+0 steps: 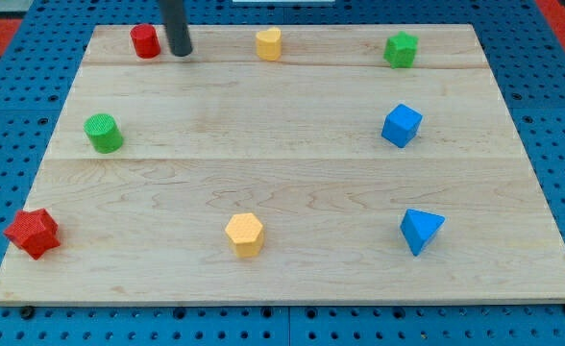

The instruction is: Place the arm on top of the yellow heart

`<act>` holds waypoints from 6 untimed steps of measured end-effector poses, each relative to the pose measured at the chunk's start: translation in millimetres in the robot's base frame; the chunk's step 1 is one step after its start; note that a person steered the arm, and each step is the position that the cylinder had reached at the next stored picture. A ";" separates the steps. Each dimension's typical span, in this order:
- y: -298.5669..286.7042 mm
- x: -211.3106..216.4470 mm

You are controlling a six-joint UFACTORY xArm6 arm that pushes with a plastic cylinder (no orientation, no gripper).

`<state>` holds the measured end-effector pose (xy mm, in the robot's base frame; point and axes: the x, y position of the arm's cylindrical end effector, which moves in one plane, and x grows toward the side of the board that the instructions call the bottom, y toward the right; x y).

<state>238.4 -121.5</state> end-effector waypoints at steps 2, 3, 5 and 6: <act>67.4 -46.1; 67.9 -45.2; 161.1 -45.1; 184.5 -34.6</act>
